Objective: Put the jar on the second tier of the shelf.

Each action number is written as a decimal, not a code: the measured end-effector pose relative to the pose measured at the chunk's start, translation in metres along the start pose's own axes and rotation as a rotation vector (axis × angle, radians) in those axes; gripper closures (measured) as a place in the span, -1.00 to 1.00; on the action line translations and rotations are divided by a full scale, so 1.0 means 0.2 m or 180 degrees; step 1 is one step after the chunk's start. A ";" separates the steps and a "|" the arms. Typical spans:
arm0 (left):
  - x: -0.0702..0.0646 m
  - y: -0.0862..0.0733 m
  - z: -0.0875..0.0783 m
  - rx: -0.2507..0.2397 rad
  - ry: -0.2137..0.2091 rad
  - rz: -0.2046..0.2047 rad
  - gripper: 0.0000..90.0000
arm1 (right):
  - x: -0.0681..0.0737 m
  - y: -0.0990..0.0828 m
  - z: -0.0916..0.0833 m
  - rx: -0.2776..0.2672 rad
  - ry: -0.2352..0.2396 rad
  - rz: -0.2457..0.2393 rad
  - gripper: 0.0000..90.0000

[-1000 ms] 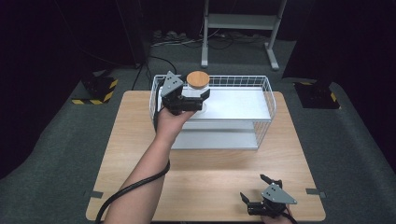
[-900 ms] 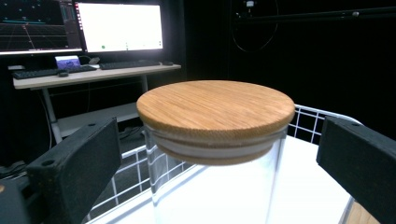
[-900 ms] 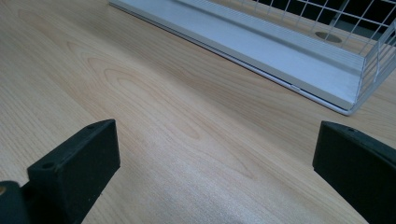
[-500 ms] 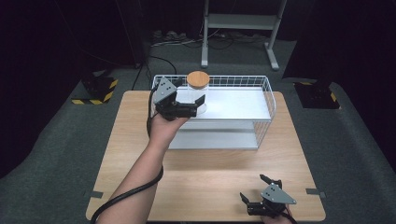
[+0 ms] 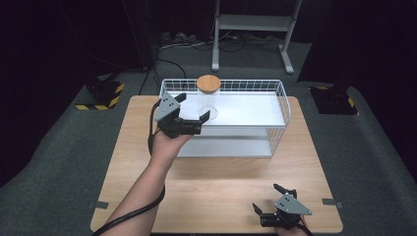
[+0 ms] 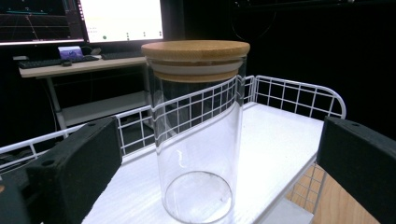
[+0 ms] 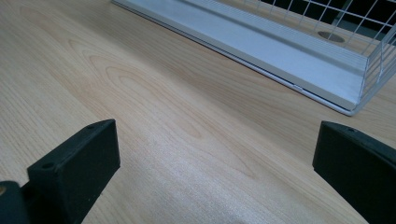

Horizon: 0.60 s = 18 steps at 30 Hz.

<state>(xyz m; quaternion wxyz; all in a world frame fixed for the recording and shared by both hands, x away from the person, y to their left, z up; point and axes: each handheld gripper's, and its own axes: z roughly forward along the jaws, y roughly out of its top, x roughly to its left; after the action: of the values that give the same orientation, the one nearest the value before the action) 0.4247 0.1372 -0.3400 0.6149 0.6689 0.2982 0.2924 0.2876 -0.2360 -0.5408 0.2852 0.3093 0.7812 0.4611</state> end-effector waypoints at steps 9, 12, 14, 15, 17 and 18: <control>-0.02 -0.03 -0.08 0.0053 0.0038 0.0033 -0.99 | 0.00 0.00 0.00 0.0002 0.0000 0.0002 -1.00; -0.03 -0.04 -0.11 0.0087 0.0056 0.0061 -0.99 | 0.00 0.00 0.00 0.0006 -0.0003 0.0002 -1.00; -0.03 -0.05 -0.12 0.0100 0.0061 0.0059 -0.99 | 0.00 0.00 0.00 0.0007 -0.0005 0.0002 -1.00; -0.04 -0.05 -0.13 0.0101 0.0065 0.0059 -0.99 | 0.00 0.00 0.00 0.0007 -0.0005 0.0001 -1.00; -0.04 -0.06 -0.15 0.0113 0.0065 0.0071 -0.99 | 0.00 0.00 0.00 0.0008 -0.0006 0.0001 -1.00; -0.04 -0.06 -0.16 0.0116 0.0052 0.0073 -0.99 | 0.00 0.00 0.00 0.0009 -0.0007 0.0000 -1.00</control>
<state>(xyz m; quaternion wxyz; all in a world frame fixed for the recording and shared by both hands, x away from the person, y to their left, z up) 0.3947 0.1520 -0.3506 0.5967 0.6810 0.3008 0.2994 0.2876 -0.2357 -0.5408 0.2857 0.3102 0.7816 0.4597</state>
